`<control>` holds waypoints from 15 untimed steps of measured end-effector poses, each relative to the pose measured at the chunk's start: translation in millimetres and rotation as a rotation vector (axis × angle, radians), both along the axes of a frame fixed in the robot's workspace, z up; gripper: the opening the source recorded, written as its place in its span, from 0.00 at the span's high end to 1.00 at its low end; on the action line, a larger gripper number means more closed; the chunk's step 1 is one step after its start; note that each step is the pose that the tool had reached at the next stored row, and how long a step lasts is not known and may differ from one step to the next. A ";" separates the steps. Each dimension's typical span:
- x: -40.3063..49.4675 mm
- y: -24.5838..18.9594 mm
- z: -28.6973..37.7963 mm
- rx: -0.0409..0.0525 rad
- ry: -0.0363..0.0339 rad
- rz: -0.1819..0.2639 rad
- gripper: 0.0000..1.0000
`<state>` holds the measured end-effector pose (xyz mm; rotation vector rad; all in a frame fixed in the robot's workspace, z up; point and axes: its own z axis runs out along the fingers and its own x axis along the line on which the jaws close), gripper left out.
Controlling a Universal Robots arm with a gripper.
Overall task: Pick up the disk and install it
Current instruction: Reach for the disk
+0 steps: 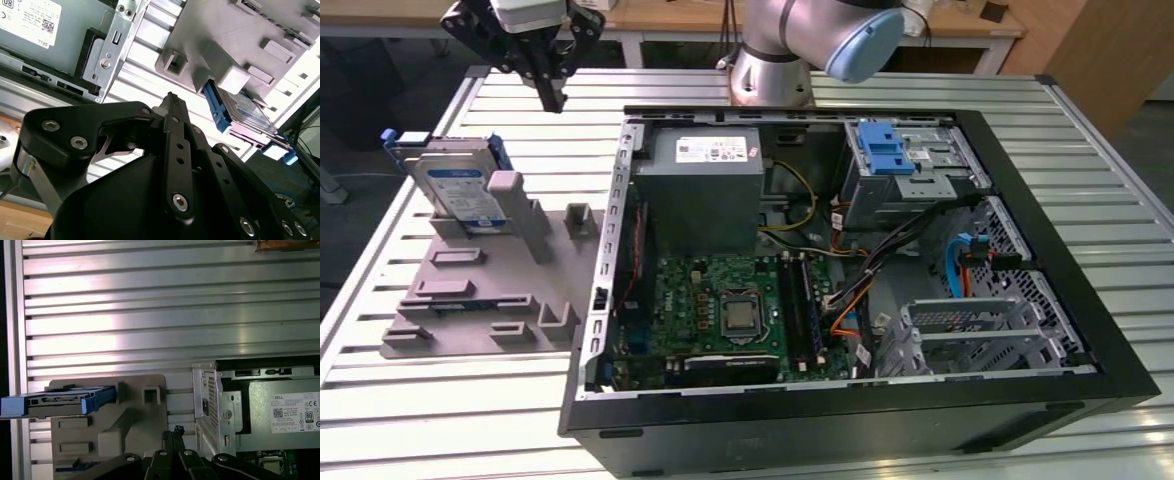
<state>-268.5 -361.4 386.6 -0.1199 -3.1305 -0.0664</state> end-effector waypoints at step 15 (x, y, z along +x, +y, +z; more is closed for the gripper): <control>-18.9 2.9 -1.6 0.0000 0.0017 0.000 0.89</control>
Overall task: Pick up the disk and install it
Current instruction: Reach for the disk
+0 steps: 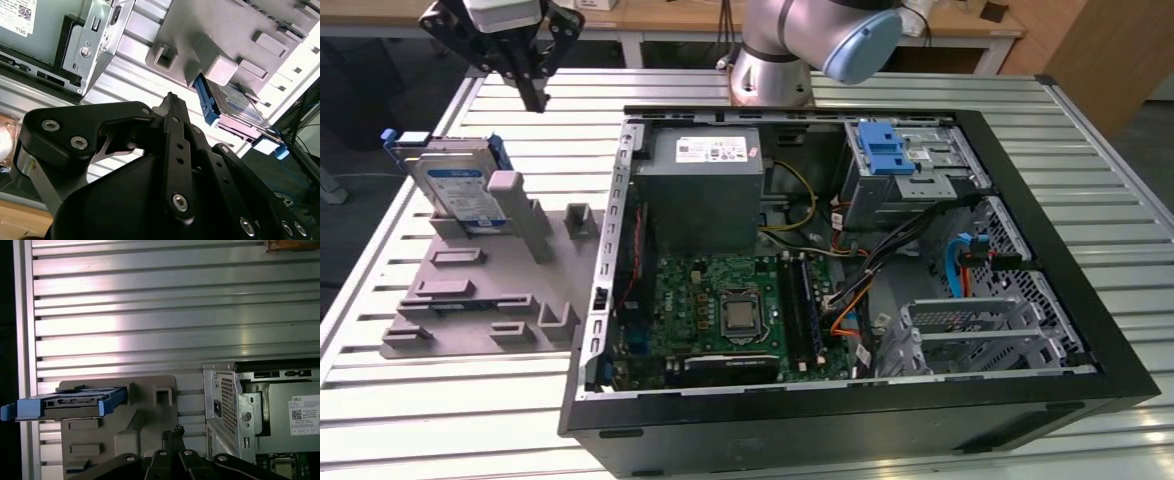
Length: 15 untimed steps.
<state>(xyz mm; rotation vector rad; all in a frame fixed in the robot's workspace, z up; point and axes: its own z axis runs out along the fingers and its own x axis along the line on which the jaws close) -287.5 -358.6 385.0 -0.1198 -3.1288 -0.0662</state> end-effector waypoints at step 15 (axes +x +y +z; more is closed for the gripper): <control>-17.5 1.0 -2.0 0.0000 0.0008 0.031 0.89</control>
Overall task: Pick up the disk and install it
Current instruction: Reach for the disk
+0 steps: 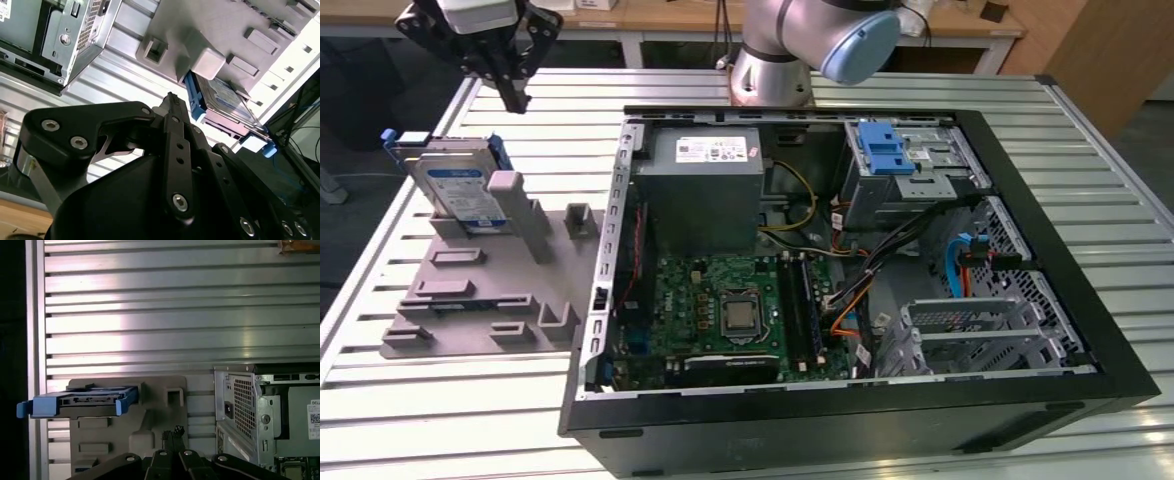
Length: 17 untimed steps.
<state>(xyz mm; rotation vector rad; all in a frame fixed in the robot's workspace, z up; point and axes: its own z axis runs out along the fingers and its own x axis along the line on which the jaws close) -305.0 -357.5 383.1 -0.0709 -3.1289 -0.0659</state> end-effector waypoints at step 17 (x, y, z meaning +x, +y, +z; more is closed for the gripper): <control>-29.9 8.4 -3.4 0.0000 0.0002 0.014 0.89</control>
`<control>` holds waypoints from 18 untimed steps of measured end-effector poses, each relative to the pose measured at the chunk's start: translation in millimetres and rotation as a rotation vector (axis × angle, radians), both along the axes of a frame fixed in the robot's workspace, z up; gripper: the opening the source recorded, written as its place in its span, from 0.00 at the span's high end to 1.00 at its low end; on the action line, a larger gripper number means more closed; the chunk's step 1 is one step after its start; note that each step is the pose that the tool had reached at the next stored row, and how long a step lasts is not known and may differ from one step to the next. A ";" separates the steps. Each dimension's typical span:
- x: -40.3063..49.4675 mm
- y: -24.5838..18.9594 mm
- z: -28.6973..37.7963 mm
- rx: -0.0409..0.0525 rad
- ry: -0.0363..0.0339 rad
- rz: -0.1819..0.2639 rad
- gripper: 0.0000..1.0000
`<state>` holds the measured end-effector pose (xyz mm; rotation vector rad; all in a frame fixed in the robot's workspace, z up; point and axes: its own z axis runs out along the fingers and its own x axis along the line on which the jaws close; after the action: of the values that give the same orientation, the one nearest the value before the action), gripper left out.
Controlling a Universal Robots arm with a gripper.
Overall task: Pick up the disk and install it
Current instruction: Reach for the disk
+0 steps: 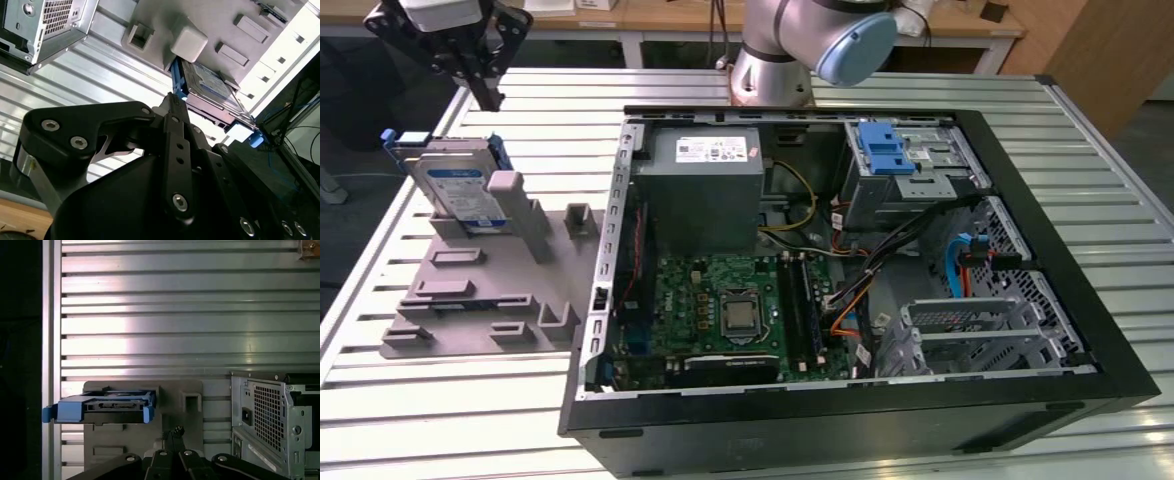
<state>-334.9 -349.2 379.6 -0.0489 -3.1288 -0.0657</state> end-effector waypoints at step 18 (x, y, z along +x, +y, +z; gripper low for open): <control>-18.6 2.8 -2.0 0.0001 0.0005 0.003 0.89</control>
<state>-353.5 -346.4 377.6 -0.0445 -3.1283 -0.0659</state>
